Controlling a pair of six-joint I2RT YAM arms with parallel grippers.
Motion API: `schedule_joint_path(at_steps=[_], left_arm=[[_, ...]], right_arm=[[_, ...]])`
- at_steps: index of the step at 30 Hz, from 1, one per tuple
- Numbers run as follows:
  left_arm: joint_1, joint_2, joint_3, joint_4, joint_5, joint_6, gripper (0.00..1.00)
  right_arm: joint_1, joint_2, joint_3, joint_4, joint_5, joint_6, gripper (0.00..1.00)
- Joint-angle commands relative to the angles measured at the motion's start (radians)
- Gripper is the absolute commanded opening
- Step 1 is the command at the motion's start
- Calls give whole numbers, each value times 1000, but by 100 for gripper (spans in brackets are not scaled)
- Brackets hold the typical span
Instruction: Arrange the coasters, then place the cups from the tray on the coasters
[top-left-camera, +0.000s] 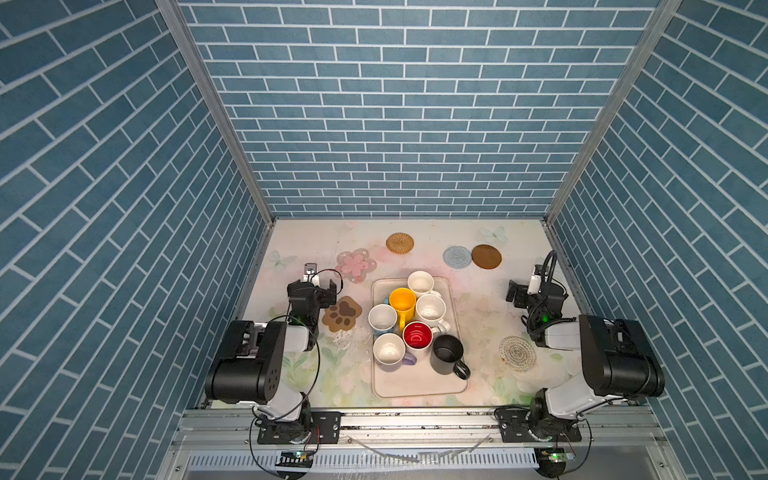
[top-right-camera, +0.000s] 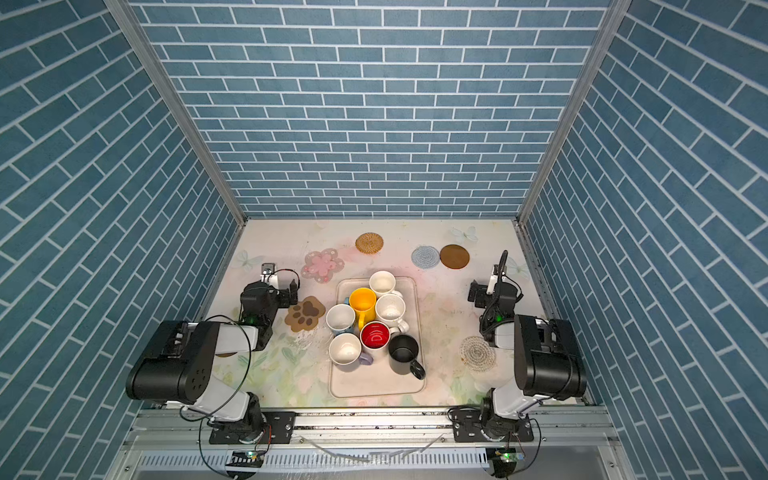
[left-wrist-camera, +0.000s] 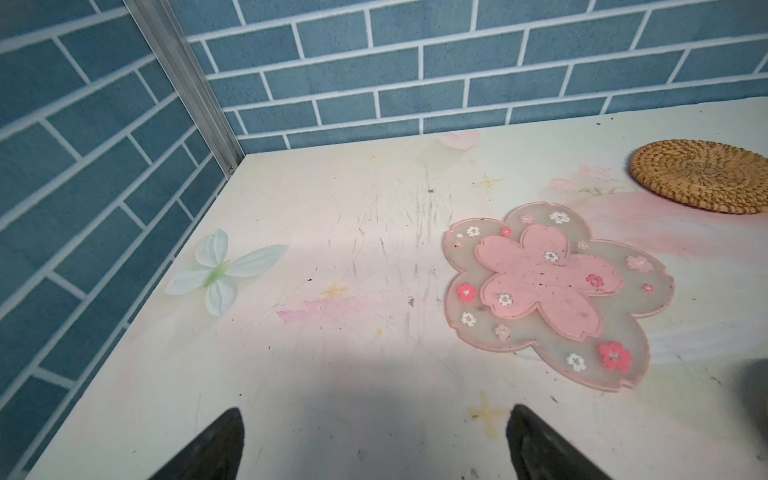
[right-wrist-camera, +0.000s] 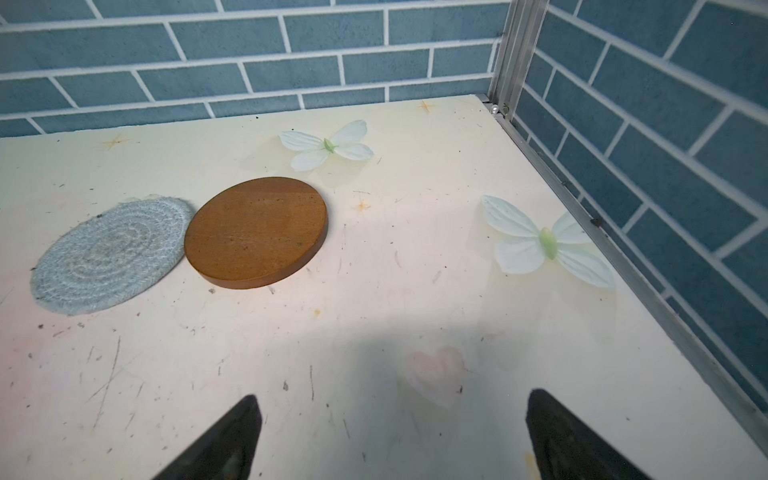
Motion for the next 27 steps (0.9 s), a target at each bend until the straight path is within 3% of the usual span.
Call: schedule_joint_path(at_steps=[1, 27], left_arm=[[6, -17, 7, -13, 9, 4, 99], [6, -14, 12, -18, 11, 2, 99]], right_arm=[[4, -15, 2, 8, -8, -14, 99], [1, -13, 9, -2, -17, -9, 99]])
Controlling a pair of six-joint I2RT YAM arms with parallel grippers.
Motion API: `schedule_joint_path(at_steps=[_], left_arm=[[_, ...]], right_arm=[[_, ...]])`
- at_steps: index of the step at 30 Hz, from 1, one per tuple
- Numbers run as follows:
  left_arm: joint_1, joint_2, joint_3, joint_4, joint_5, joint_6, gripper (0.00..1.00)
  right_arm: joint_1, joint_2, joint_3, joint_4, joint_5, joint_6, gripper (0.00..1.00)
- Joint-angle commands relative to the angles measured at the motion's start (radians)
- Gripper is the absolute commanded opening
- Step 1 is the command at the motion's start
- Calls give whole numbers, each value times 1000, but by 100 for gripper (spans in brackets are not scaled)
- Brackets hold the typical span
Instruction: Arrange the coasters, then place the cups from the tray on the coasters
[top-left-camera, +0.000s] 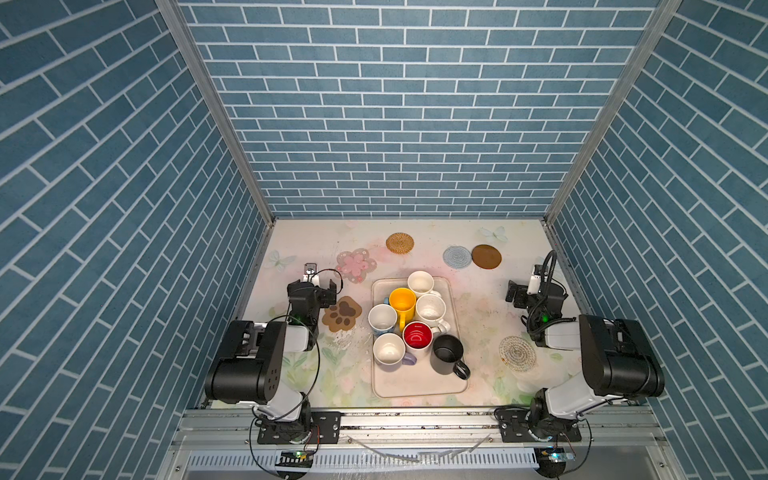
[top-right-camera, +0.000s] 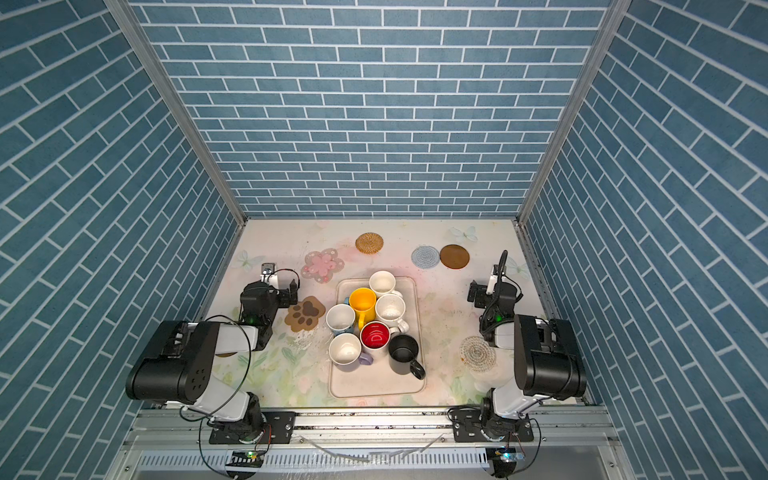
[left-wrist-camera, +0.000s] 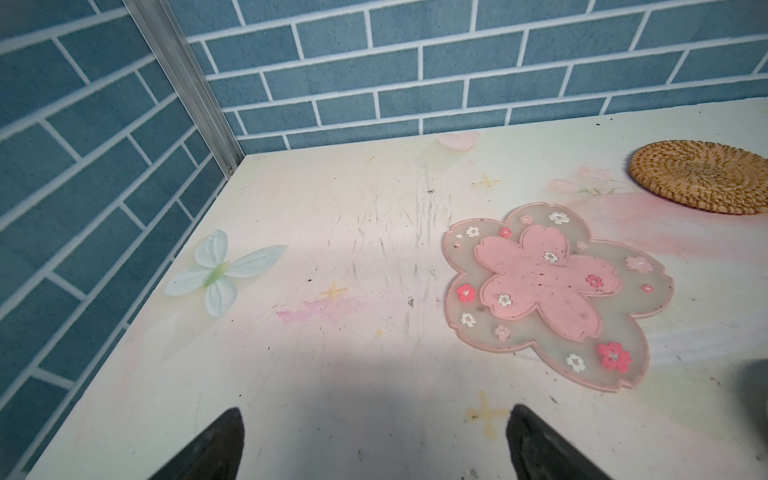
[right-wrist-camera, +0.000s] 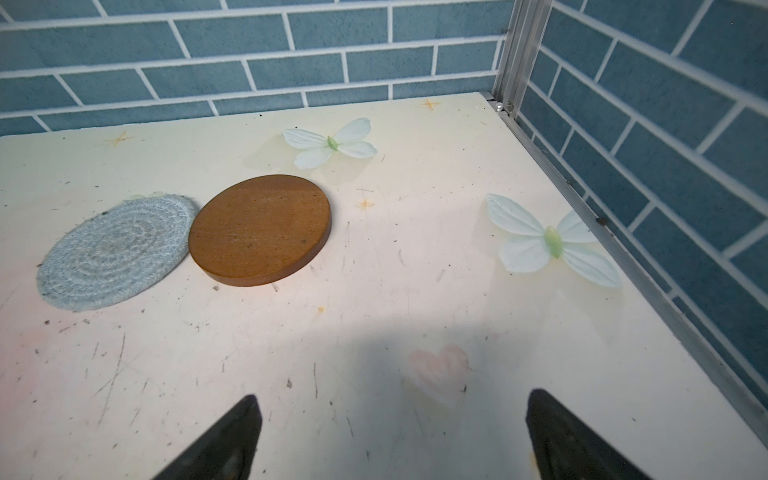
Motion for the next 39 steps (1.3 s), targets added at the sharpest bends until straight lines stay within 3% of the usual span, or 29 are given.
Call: schedule_joint_path(at_steps=[1, 7, 9, 12, 15, 19, 26, 32, 39], left_arm=[[7, -14, 11, -18, 9, 2, 99], [8, -16, 9, -13, 12, 2, 99], [9, -52, 21, -65, -63, -30, 99], [19, -148, 86, -258, -72, -41, 99], [19, -256, 147, -426, -113, -64, 99], [19, -380, 291, -734, -145, -146, 99], [17, -500, 535, -1319, -96, -378, 99], [13, -633, 474, -1497, -3, -497, 99], [-43, -684, 342, -1525, 33, -542, 99]], right_arm=[[0, -13, 8, 4, -9, -8, 99], [-1, -16, 5, 9, -6, -10, 99], [0, -59, 4, -19, 53, 8, 99], [1, -275, 29, -240, 164, 68, 99], [-1, -415, 88, -416, 157, 107, 99], [1, -475, 230, -719, 161, 176, 96], [24, -498, 464, -1087, -1, 292, 89], [112, -485, 556, -1216, -53, 329, 89], [216, -407, 560, -1211, -48, 331, 89]])
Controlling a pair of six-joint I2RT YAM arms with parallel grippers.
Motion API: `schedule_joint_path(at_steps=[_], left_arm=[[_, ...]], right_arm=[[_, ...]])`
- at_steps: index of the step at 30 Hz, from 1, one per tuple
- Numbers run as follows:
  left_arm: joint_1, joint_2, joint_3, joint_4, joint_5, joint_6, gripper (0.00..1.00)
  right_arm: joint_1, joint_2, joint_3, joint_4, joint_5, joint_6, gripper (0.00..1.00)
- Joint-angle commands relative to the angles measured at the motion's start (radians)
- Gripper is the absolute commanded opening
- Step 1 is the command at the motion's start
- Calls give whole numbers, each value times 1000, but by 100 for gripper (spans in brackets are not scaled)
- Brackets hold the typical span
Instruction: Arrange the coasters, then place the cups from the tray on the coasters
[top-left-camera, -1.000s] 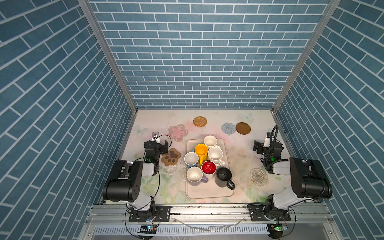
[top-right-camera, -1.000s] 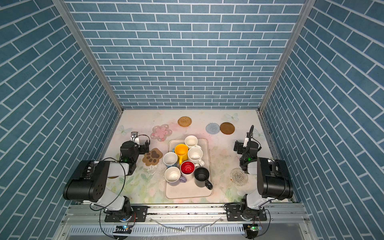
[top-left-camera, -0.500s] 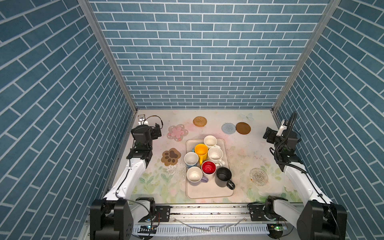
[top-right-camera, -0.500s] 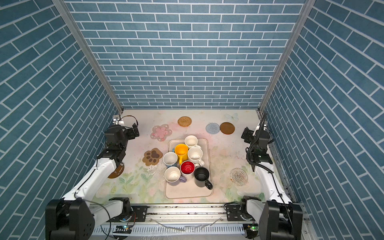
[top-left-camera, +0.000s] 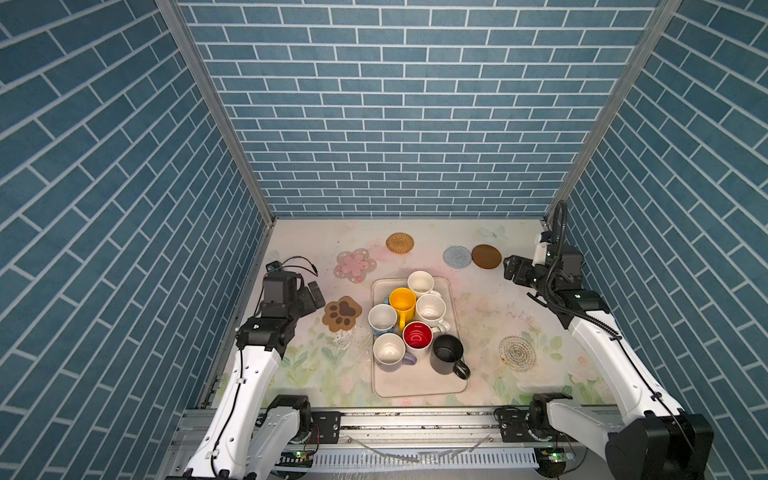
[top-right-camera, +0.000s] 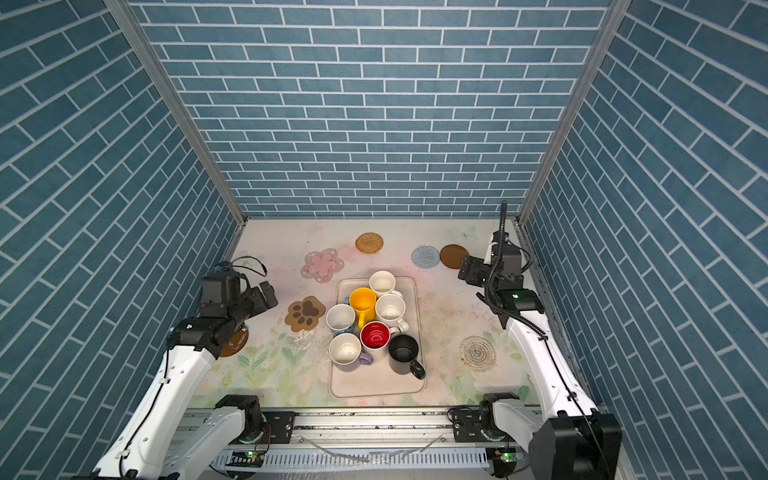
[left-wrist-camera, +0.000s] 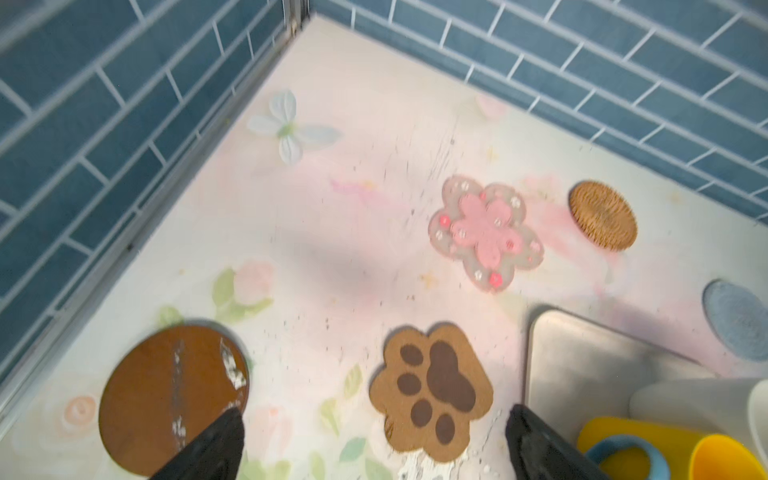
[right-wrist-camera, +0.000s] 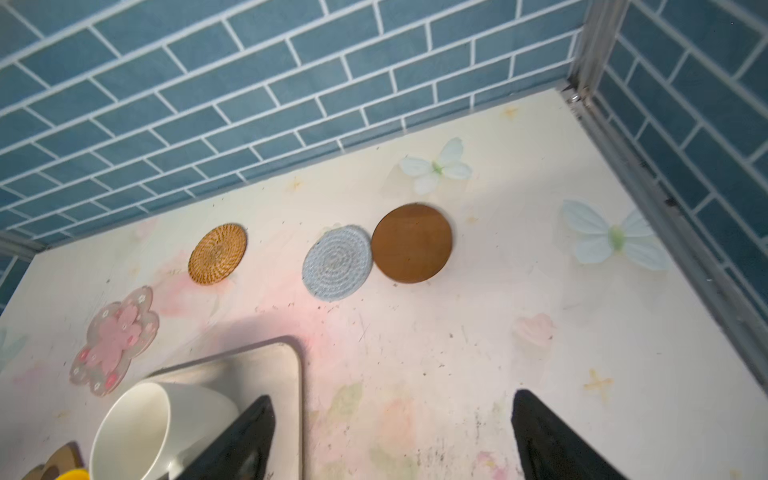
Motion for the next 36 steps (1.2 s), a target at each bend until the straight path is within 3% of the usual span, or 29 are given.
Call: schedule_joint_path(at_steps=[1, 3, 6, 13, 17, 23, 36], left_arm=[[-33, 3, -36, -70, 24, -50, 99], [-85, 36, -30, -63, 8, -58, 94], [-183, 107, -27, -60, -100, -76, 92], [-351, 195, -139, 55, -233, -222, 89], [-411, 264, -164, 107, -240, -268, 83], [-423, 347, -199, 221, -192, -296, 73], [-401, 590, -194, 431, -92, -317, 78]], right_arm=[[23, 52, 40, -48, -16, 39, 89], [40, 81, 51, -45, -8, 42, 89], [60, 119, 67, -32, 2, 49, 89], [74, 160, 80, -9, 11, 62, 90], [74, 180, 60, 16, 0, 69, 90], [74, 223, 51, 45, -18, 65, 90], [74, 266, 60, 80, -26, 64, 91]])
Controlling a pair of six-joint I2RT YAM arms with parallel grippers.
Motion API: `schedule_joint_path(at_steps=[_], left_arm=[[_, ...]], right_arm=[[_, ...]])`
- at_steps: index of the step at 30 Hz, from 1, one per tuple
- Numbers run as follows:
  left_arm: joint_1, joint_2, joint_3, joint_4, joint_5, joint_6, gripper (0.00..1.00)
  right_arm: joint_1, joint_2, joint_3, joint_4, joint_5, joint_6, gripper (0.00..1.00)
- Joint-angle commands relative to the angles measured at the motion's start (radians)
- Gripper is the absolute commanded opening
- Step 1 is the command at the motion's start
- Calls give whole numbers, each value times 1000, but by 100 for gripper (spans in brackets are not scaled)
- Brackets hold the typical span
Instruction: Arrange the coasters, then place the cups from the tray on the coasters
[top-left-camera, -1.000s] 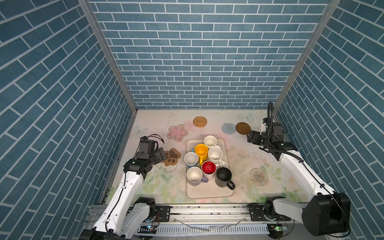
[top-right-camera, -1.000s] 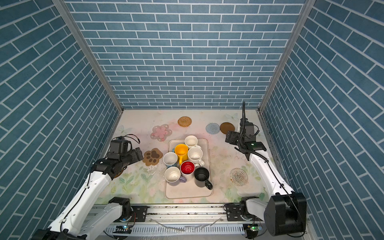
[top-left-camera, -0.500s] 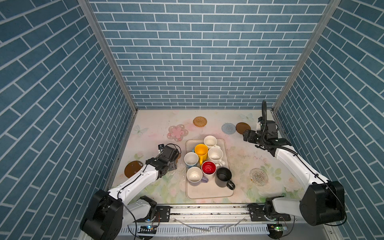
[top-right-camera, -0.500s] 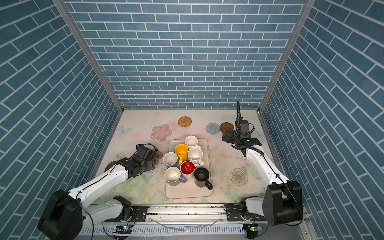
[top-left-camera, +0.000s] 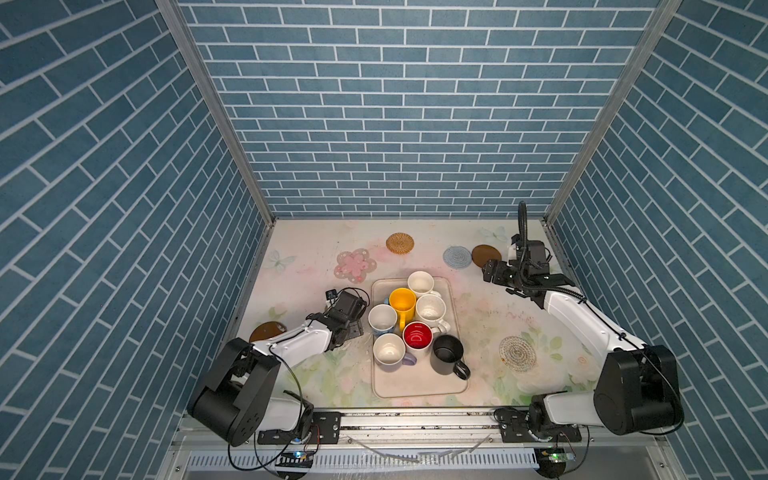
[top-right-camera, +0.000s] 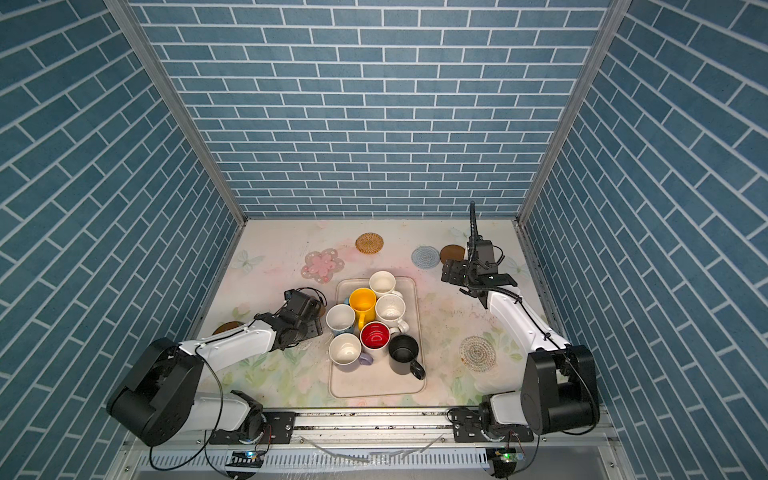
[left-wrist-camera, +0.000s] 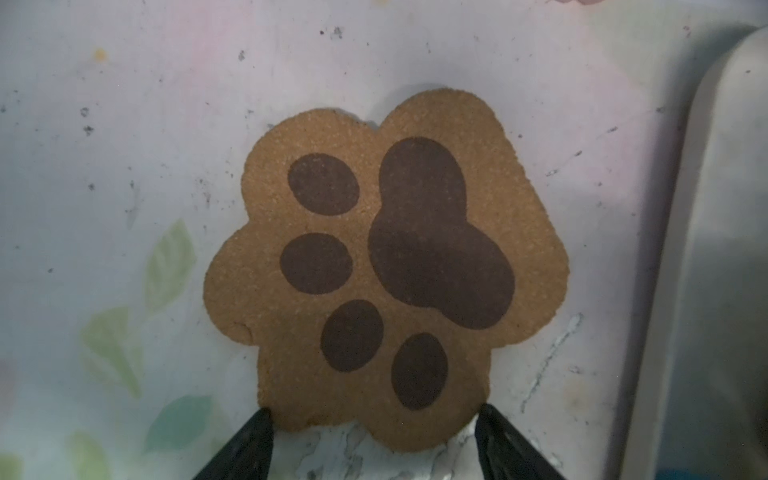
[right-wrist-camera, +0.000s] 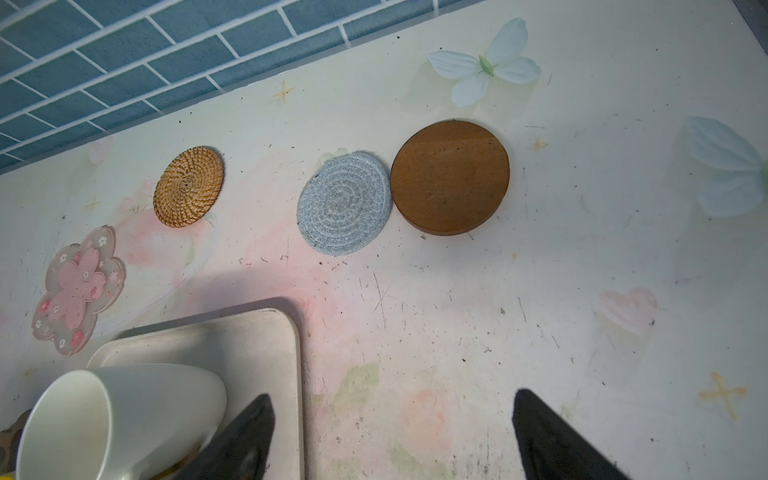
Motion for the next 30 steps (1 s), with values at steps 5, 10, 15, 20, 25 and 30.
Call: schedule_joint_path(at_steps=[5, 10, 15, 20, 25, 30], left_arm=[[58, 158, 9, 152, 77, -8, 78], [98, 235, 67, 166, 79, 5, 78], [152, 317, 156, 159, 94, 15, 78], [211, 394, 239, 132, 106, 24, 69], [238, 432, 310, 91, 102, 39, 67], [246, 463, 376, 47, 97, 50, 68]], right_arm=[[5, 9, 19, 18, -3, 31, 91], [5, 19, 22, 25, -4, 31, 91], [5, 29, 31, 27, -14, 32, 91], [5, 43, 52, 26, -18, 32, 91], [5, 76, 74, 42, -32, 42, 91], [6, 121, 114, 47, -32, 47, 91]])
